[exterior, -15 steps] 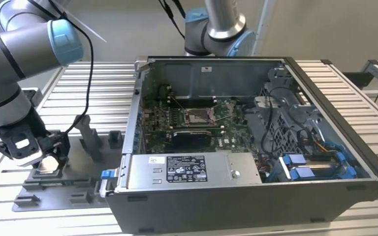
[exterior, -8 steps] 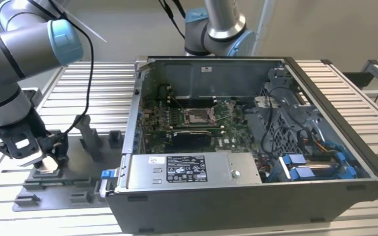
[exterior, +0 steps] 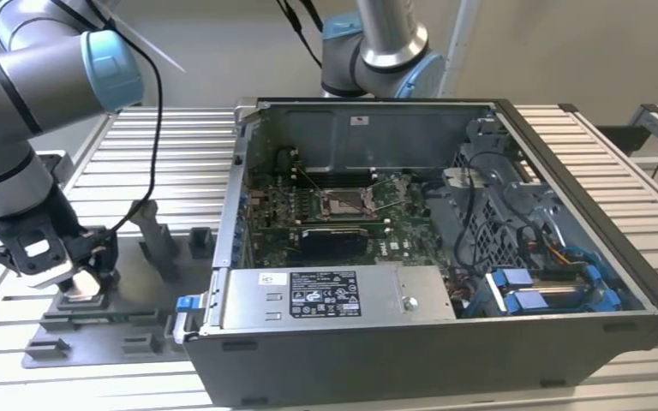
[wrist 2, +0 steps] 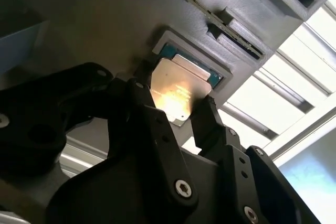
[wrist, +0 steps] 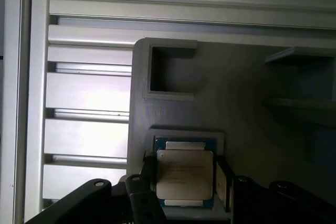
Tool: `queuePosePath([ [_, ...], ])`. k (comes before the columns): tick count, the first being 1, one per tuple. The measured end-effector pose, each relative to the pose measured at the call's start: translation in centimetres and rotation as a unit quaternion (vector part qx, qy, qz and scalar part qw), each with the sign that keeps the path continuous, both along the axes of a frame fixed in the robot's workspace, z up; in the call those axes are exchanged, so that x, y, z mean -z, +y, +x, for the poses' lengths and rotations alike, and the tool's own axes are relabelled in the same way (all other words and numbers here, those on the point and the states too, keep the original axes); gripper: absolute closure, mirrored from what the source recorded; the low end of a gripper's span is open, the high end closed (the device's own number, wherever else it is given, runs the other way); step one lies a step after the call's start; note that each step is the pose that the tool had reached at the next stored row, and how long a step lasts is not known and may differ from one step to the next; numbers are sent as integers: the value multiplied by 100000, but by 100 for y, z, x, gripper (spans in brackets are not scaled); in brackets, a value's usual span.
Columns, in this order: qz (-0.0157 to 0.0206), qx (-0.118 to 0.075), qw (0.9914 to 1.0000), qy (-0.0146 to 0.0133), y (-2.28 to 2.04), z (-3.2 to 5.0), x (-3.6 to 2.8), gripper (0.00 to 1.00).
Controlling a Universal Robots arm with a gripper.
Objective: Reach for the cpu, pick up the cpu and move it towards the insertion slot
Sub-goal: 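Pick up the cpu and move it towards the insertion slot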
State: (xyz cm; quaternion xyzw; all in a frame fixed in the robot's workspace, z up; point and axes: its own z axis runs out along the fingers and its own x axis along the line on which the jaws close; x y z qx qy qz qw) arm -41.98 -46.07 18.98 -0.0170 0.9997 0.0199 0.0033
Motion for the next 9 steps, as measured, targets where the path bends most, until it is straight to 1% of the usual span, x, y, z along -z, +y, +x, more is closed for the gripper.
queuePosePath([
  [4, -5, 1, 100000, 0, 0, 0, -60, 100],
  [9, 0, -2, 100000, 1, 0, 0, -114, 100],
])
